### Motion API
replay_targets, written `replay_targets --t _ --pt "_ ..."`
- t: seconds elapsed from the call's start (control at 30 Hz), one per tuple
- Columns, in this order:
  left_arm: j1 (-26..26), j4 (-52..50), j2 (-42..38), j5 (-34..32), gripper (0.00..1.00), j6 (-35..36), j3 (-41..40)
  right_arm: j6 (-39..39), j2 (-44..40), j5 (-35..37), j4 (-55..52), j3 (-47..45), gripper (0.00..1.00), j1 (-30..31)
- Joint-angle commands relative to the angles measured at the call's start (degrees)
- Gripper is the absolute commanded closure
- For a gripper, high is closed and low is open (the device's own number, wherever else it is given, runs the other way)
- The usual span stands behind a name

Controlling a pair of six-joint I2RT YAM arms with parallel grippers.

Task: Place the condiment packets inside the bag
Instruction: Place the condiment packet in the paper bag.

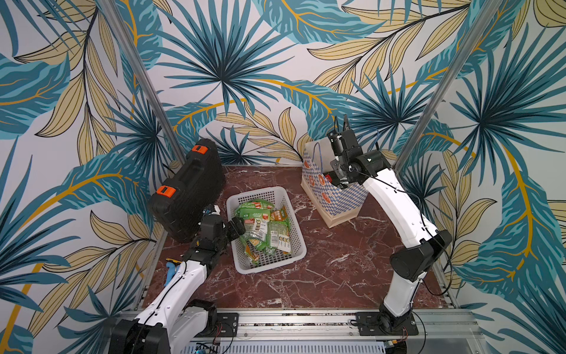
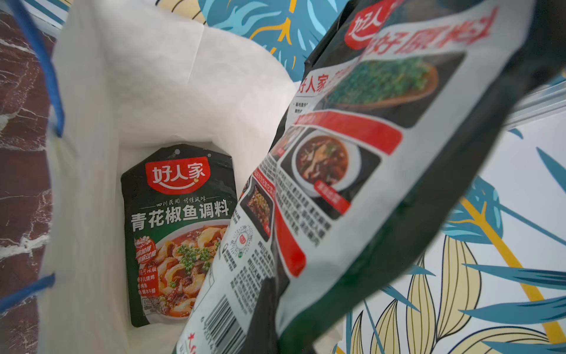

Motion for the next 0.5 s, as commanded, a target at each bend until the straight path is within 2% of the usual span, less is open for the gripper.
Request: replay_targets --t 0.0,0.03,0.07,0.17,0.33,0.47 --pt "0.4 1.5 0.0 0.5 0.12 0.9 0.9 1.1 0.3 -0.6 -0.6 -2.3 0.96 -0.4" --pt "0.4 1.5 0.0 0.6 0.12 0.9 0.9 1.3 0.8 -0.1 -1.1 -2.0 0.87 -0.4" --pt "0.3 1.6 0.1 0.7 0.12 0.9 1.1 1.6 1.3 0.4 -1.8 -1.3 0.74 -0.4" --pt "0.4 1.7 0.0 0.8 0.11 0.9 1.0 4.5 1.3 -0.5 -4.8 2.5 0.55 -0.4" --pt "0.4 1.9 0.2 1.2 0.12 0.9 1.0 10.4 -2.1 -6.1 -7.8 5.7 0.45 -0.1" --pt "0.3 2.9 -0.1 2.9 0.11 0.9 0.8 13.1 -7.3 -13.9 -5.9 0.7 0.40 0.2"
